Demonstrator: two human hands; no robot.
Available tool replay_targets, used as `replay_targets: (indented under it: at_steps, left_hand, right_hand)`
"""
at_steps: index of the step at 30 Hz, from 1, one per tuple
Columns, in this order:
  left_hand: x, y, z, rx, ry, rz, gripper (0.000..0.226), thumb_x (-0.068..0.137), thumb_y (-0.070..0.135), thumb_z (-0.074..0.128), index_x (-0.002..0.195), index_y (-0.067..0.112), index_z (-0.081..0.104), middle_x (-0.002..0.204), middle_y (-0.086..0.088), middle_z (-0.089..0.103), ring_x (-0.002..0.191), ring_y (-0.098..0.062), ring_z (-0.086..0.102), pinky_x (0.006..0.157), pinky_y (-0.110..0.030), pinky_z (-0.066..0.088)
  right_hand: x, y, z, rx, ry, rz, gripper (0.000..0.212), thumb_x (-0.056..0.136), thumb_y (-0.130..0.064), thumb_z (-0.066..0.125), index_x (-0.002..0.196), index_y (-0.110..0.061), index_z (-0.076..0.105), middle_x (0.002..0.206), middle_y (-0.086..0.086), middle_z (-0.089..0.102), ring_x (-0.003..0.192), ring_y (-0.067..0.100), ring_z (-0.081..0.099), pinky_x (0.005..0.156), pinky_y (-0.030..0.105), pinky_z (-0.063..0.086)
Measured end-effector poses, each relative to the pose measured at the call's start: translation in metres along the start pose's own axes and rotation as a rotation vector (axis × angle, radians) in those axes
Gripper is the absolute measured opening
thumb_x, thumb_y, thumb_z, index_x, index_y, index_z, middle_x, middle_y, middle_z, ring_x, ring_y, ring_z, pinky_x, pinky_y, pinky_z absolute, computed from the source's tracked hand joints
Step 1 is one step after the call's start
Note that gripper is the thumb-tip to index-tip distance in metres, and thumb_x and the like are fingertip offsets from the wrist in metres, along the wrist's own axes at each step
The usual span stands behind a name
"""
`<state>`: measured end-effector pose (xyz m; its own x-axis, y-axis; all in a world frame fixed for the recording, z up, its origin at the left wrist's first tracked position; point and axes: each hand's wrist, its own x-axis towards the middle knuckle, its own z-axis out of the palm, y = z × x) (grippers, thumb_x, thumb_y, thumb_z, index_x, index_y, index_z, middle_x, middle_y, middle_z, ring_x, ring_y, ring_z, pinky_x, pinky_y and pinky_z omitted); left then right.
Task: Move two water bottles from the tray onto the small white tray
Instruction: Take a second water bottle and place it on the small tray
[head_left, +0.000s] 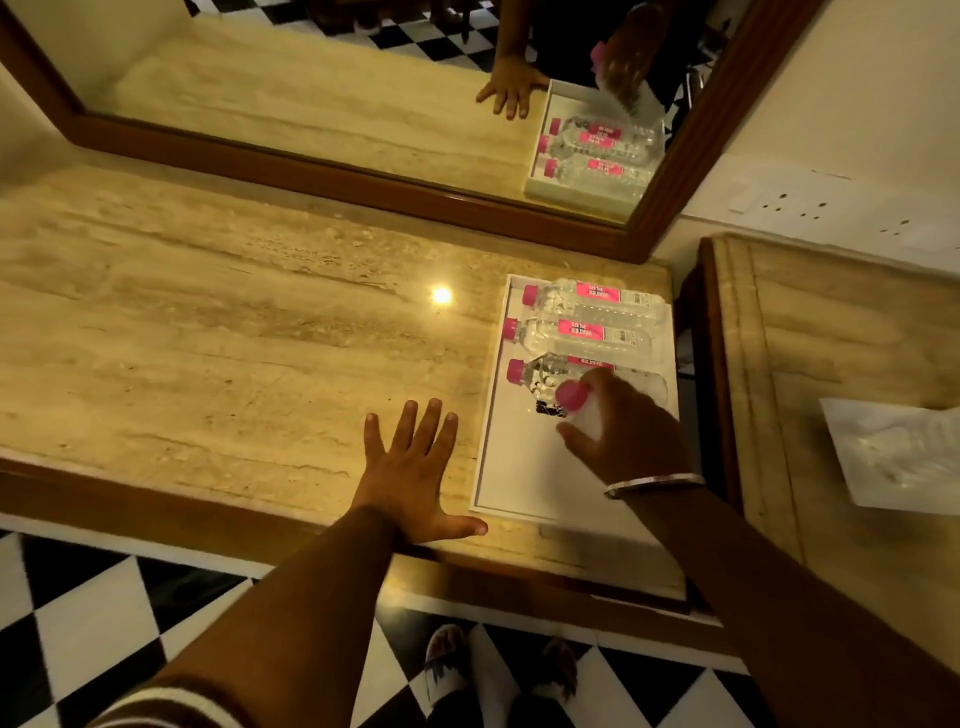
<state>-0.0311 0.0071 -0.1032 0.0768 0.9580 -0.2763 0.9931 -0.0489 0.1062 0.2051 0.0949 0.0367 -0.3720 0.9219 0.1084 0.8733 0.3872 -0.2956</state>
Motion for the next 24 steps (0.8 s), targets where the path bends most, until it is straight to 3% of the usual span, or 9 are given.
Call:
replay_targets:
  at_steps: [3,6,11,16,20,24]
  left_hand:
    - [-0.001,0.001,-0.001,-0.005,0.0,0.006,0.139,0.055,0.113,0.017,0.151,0.023,-0.029,0.164,-0.007,-0.028,0.146,-0.033,-0.034,0.108,-0.072,-0.027]
    - [-0.002,0.002,-0.004,-0.007,0.002,-0.001,0.138,0.055,0.112,0.017,0.152,0.024,-0.027,0.165,-0.008,-0.026,0.148,-0.034,-0.029,0.108,-0.071,-0.026]
    - [-0.006,0.005,-0.007,0.001,-0.042,-0.032,0.138,0.055,0.111,0.016,0.152,0.024,-0.029,0.165,-0.008,-0.027,0.148,-0.034,-0.028,0.112,-0.074,-0.018]
    - [-0.002,0.017,-0.036,0.027,-0.197,-0.074,0.148,0.053,0.108,0.041,0.155,0.024,-0.025,0.164,-0.007,-0.029,0.149,-0.036,-0.024,0.115,-0.076,-0.007]
    - [-0.004,0.058,-0.072,0.014,-0.187,-0.05,0.158,0.044,0.111,0.046,0.152,0.025,-0.032,0.16,-0.004,-0.035,0.149,-0.036,-0.025,0.114,-0.074,-0.01]
    - [0.006,0.13,-0.102,-0.014,-0.068,-0.034,0.149,0.056,0.105,0.052,0.154,0.026,-0.028,0.159,-0.003,-0.036,0.15,-0.033,-0.025,0.118,-0.07,-0.009]
  right_hand:
    - [-0.005,0.017,-0.015,0.267,0.124,0.181,0.054,0.069,-0.042,0.078,0.108,-0.016,0.051,0.093,0.002,0.06,0.079,0.021,0.054,0.068,0.029,0.04]
    - [-0.018,0.031,-0.024,0.353,0.214,0.253,0.054,0.068,-0.043,0.078,0.107,-0.014,0.054,0.093,-0.002,0.055,0.085,0.019,0.05,0.075,0.031,0.037]
    - [-0.04,0.05,-0.033,0.489,0.159,0.328,0.053,0.073,-0.036,0.077,0.114,-0.015,0.052,0.097,0.0,0.055,0.088,0.02,0.051,0.078,0.033,0.04]
    - [-0.056,0.065,-0.048,0.676,0.257,0.491,0.037,0.078,-0.032,0.073,0.107,-0.016,0.058,0.097,0.0,0.061,0.09,0.022,0.059,0.075,0.029,0.044]
    - [-0.072,0.079,-0.078,0.794,0.3,0.484,0.029,0.081,-0.026,0.071,0.104,-0.011,0.06,0.097,0.007,0.065,0.091,0.028,0.063,0.08,0.039,0.052]
    - [-0.091,0.114,-0.118,0.815,0.359,0.434,0.034,0.081,-0.033,0.07,0.106,-0.014,0.06,0.1,0.005,0.066,0.092,0.025,0.062,0.079,0.035,0.049]
